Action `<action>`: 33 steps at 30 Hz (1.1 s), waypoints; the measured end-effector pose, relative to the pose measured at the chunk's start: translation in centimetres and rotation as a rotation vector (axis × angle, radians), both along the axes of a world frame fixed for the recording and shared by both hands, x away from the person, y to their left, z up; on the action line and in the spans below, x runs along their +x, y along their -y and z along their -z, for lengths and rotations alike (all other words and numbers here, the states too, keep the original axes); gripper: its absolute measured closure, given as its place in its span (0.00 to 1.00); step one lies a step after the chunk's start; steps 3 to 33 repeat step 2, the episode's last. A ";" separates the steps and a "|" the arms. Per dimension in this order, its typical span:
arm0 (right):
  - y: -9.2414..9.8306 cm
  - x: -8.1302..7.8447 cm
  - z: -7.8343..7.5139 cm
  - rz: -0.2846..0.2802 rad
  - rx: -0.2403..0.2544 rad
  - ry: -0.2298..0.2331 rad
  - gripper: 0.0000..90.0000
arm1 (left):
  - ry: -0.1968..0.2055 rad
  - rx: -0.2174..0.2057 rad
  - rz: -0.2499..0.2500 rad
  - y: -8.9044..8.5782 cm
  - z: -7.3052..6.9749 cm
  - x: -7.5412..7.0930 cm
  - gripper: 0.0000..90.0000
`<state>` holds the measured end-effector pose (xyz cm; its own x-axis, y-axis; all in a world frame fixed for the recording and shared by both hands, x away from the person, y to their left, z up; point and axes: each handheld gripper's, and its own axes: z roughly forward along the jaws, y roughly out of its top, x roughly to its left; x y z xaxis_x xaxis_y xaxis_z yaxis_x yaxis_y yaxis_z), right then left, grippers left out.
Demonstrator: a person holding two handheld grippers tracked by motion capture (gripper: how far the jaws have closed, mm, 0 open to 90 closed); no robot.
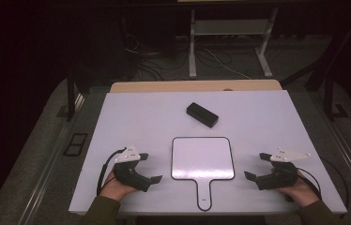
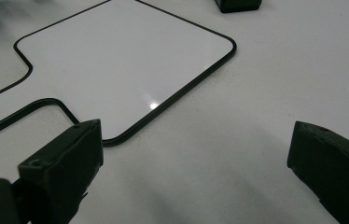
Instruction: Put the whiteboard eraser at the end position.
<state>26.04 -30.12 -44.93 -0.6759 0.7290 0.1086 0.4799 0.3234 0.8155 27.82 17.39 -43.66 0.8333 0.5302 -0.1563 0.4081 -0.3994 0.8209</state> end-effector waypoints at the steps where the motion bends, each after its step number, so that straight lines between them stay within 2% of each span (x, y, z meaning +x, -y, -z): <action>1: 0.0 0.0 0.0 0.000 0.001 0.001 0.03 | 0.000 0.000 0.000 0.0 0.0 0.0 0.00; 33: 0.0 0.0 0.0 0.001 0.003 0.001 0.03 | 0.000 0.000 0.000 0.0 0.0 0.0 0.00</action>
